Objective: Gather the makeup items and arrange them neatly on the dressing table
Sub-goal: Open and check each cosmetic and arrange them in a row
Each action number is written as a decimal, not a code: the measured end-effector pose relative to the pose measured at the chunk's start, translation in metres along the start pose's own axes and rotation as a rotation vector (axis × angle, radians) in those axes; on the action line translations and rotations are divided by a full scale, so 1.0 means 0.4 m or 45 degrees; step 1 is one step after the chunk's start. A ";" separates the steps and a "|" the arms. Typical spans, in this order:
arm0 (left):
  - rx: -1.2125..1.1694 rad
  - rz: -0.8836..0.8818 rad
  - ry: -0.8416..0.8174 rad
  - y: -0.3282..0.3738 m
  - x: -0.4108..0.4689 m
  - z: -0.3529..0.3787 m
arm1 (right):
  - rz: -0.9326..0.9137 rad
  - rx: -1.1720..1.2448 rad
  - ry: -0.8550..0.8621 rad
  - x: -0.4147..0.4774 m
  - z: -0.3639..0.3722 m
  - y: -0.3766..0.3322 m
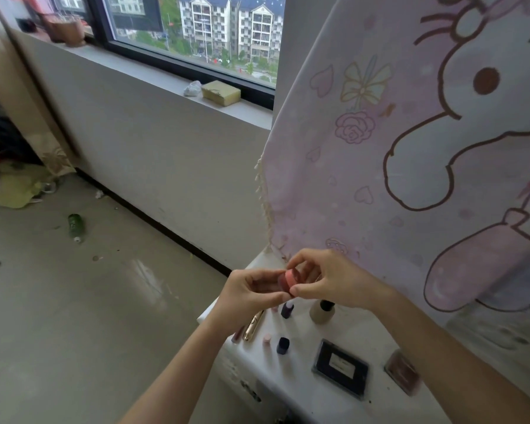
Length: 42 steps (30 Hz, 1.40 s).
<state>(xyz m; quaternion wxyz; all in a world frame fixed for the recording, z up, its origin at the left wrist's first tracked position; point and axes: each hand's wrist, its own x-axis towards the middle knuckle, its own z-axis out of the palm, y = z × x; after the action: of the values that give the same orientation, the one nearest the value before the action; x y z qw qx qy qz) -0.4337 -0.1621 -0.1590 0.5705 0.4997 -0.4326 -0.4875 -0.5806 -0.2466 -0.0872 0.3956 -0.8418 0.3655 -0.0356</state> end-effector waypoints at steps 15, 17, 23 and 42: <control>-0.105 -0.085 0.090 -0.052 0.004 0.000 | 0.102 0.324 0.160 -0.050 -0.019 0.086; -0.093 -0.098 0.128 -0.065 -0.003 -0.011 | 0.146 0.361 0.177 -0.059 -0.008 0.110; -0.052 -0.150 0.234 -0.098 -0.035 -0.042 | 0.281 0.342 0.233 -0.073 0.059 0.197; 0.148 -0.357 0.502 -0.199 -0.124 -0.080 | 0.433 -0.348 -0.016 0.021 0.371 0.417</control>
<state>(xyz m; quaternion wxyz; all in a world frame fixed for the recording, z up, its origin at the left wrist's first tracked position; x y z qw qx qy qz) -0.4197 -0.1106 -0.2422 0.5410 0.6721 -0.2668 -0.4294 -0.6206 -0.2271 -0.3060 0.2804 -0.8140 0.5012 0.0869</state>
